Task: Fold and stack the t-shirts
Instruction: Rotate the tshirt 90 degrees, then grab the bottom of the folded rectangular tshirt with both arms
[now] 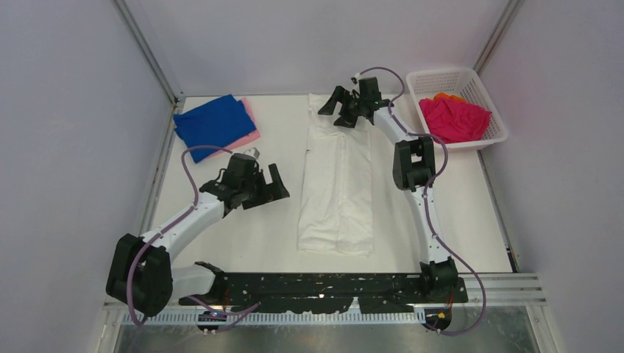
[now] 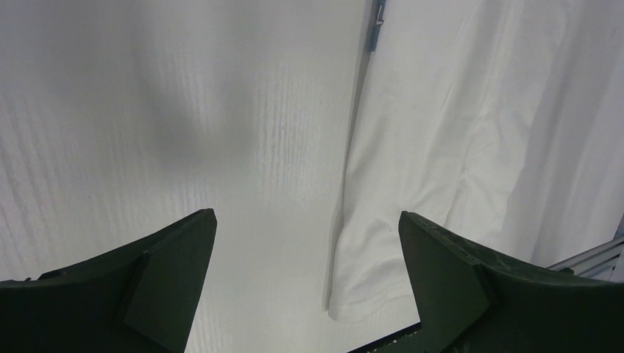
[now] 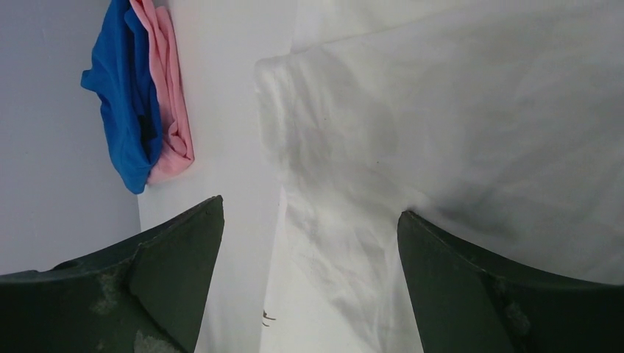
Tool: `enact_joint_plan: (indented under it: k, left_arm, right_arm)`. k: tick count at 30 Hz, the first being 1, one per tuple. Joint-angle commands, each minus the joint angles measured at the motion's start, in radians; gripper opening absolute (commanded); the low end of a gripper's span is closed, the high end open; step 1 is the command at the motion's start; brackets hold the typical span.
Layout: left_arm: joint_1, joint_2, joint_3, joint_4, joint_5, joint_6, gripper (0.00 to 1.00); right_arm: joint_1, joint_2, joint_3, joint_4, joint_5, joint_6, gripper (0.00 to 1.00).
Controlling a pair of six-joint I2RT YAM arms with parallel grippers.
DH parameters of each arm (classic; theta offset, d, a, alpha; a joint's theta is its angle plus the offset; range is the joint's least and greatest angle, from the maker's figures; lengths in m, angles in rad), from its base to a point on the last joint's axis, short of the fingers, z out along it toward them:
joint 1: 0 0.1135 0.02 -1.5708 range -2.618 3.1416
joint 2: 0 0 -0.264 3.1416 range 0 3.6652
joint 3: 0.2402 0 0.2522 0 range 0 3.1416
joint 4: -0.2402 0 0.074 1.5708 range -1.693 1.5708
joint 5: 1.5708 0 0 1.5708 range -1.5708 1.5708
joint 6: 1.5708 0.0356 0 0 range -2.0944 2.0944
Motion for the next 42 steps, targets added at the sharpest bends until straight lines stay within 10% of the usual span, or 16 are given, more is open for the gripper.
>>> enact_joint_plan:
  k: [1, 8, 16, 32, 42]
  left_arm:
    - [-0.017, 0.041, 0.062, 0.047, 0.049, 0.026, 1.00]
    - [-0.071, 0.098, 0.063, 0.041, 0.116, 0.022, 0.99]
    - [-0.195, 0.062, -0.040, 0.038, 0.116, -0.021, 1.00]
    - [-0.376, 0.092, -0.180, 0.173, 0.060, -0.111, 0.68]
    - [-0.426, 0.172, -0.202, 0.206, 0.048, -0.161, 0.45]
  right_arm:
    - [-0.004, 0.088, 0.075, 0.000, -0.037, 0.010, 0.95]
    - [-0.005, 0.070, 0.130, 0.020, -0.099, -0.024, 0.96]
    - [0.026, -0.299, -0.027, -0.065, -0.088, -0.239, 0.95]
    - [0.108, -1.402, -1.456, 0.187, 0.413, -0.148, 0.96]
    - [0.136, -1.870, -1.799, -0.034, 0.516, -0.058, 0.96]
